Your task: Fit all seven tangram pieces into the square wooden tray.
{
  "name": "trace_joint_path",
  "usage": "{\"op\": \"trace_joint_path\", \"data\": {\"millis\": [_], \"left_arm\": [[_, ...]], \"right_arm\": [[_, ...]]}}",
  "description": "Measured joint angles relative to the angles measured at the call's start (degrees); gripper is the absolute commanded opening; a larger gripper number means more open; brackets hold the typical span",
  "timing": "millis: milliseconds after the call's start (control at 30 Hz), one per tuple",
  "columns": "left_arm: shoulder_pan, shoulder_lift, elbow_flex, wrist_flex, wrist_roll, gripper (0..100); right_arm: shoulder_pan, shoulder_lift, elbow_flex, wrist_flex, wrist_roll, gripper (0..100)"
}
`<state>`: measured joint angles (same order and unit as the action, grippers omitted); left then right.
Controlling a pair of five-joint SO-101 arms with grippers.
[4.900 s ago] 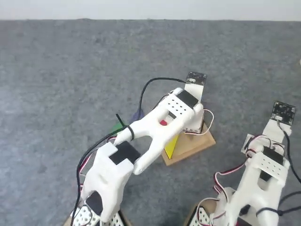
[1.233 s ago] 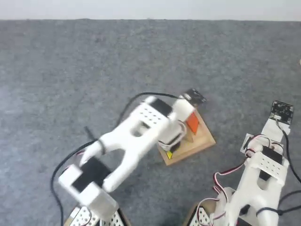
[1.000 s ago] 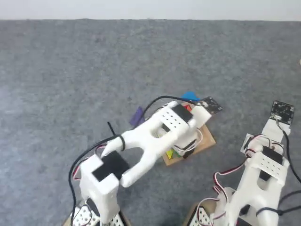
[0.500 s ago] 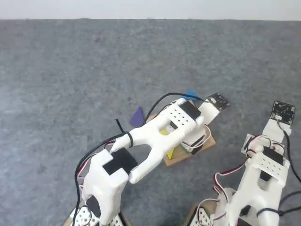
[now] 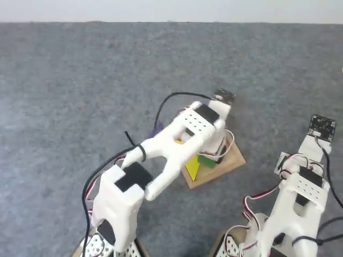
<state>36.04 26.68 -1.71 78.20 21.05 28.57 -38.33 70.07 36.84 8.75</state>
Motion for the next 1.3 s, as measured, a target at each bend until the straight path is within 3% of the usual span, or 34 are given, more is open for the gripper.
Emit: {"op": "trace_joint_path", "data": {"millis": [567, 933, 1300], "left_arm": [[-4.4, -2.9, -2.3, 0.5, 3.2, 27], [-11.3, -1.4, -0.4, -7.9, -3.0, 26], [-8.7, 0.4, 3.3, -8.4, -7.8, 26]], "right_arm": [[-0.2, 0.0, 0.0, 0.0, 0.0, 18.4], [-0.2, 0.0, 0.0, 0.0, 0.0, 18.4], [-0.2, 0.0, 0.0, 0.0, 0.0, 18.4]]}}
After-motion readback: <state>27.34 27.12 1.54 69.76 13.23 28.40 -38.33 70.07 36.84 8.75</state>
